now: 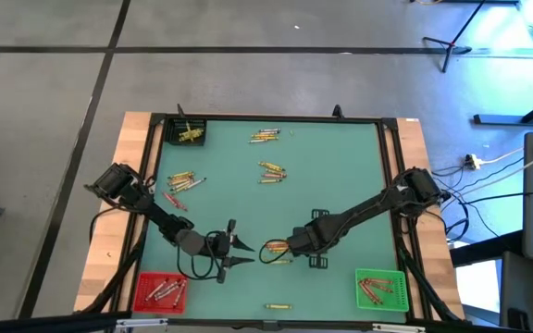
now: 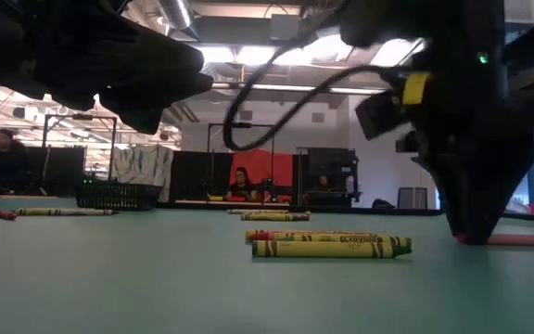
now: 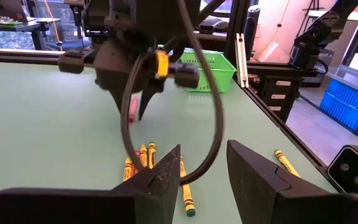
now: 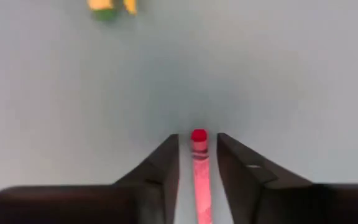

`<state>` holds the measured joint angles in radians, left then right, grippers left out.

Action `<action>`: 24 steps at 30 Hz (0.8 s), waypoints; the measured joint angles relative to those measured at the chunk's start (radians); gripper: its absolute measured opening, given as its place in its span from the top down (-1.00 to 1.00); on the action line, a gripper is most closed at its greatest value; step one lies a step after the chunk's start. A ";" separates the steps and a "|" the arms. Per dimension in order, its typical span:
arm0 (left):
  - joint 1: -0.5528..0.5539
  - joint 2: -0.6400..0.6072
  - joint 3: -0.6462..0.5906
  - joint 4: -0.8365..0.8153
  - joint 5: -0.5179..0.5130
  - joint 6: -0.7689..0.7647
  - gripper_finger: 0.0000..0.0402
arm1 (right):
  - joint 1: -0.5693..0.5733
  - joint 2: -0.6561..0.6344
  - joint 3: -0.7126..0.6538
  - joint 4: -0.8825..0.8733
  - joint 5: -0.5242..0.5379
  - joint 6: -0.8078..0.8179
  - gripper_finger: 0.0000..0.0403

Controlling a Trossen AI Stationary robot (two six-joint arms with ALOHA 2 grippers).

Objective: Sort crayons
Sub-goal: Put the red crayon into the green bin

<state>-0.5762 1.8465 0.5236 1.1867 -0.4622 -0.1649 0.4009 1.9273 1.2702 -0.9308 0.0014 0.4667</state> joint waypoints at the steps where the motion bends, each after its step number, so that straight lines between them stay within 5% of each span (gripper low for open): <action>1: 0.000 0.000 0.000 0.000 0.000 0.000 0.43 | 0.001 -0.003 0.016 -0.021 -0.006 0.000 0.39; 9: 0.000 0.000 0.000 -0.002 0.000 -0.008 0.43 | 0.040 -0.032 0.072 -0.174 0.041 -0.003 0.24; 24: 0.000 0.000 0.000 -0.008 -0.001 -0.009 0.43 | -0.003 -0.046 -0.124 -0.004 -0.039 -0.047 0.55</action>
<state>-0.5762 1.8465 0.5236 1.1790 -0.4633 -0.1734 0.3977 1.8815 1.1461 -0.9348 -0.0375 0.4199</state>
